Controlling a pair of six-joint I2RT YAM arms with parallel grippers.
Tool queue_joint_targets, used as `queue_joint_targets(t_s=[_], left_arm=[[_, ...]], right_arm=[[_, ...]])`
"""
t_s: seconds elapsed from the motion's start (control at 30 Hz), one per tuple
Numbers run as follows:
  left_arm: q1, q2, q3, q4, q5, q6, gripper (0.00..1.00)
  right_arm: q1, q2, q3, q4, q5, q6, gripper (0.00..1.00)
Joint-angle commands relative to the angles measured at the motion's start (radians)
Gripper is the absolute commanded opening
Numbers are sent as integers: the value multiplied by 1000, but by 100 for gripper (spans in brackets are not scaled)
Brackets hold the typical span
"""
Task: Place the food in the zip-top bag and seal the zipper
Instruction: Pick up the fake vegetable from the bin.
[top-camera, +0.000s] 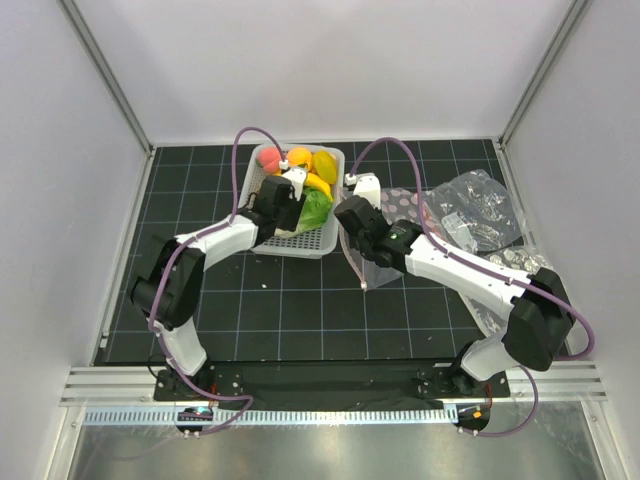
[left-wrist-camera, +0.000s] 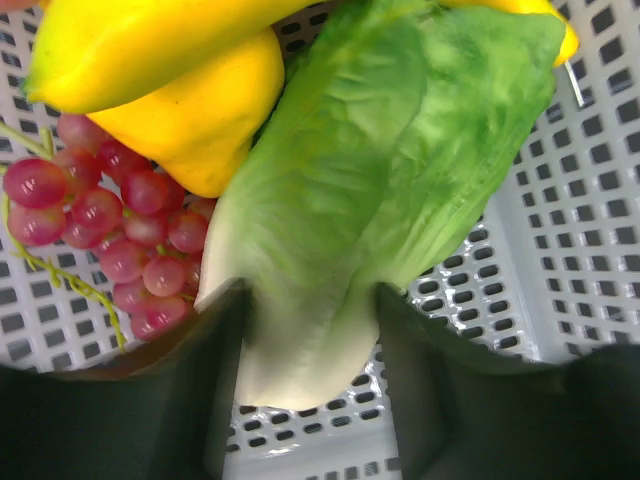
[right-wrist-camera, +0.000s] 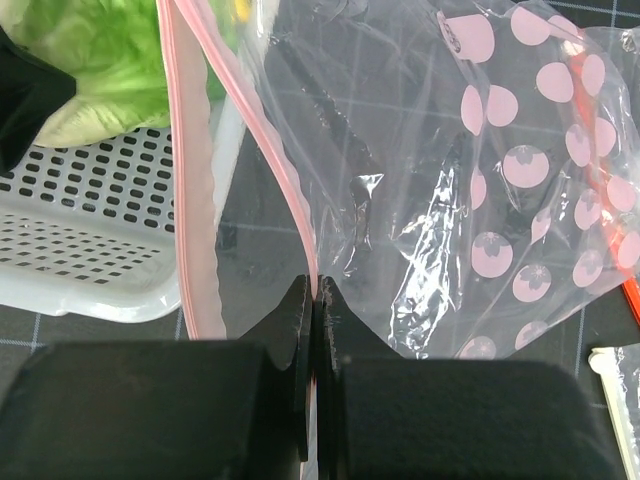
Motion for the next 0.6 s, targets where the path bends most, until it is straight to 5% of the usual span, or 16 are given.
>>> queue_joint_targets(t_s=[0.0,0.1,0.2,0.57], left_arm=[[0,-36,7,-33,35,-6,40],[-2,-94,-14,-33,76,-31,16],[-8,-160,-36,-30,107,-61,4],[-126,-440,-131,-26,31,-91,0]], right_arm=[[-6,-47,-5,37,-6,1,3],[-6,-56,-9,37,-17,3,3],[-9,-64,-15,41,-18,6,3],[-14,-68,-22,49,-12,24,3]])
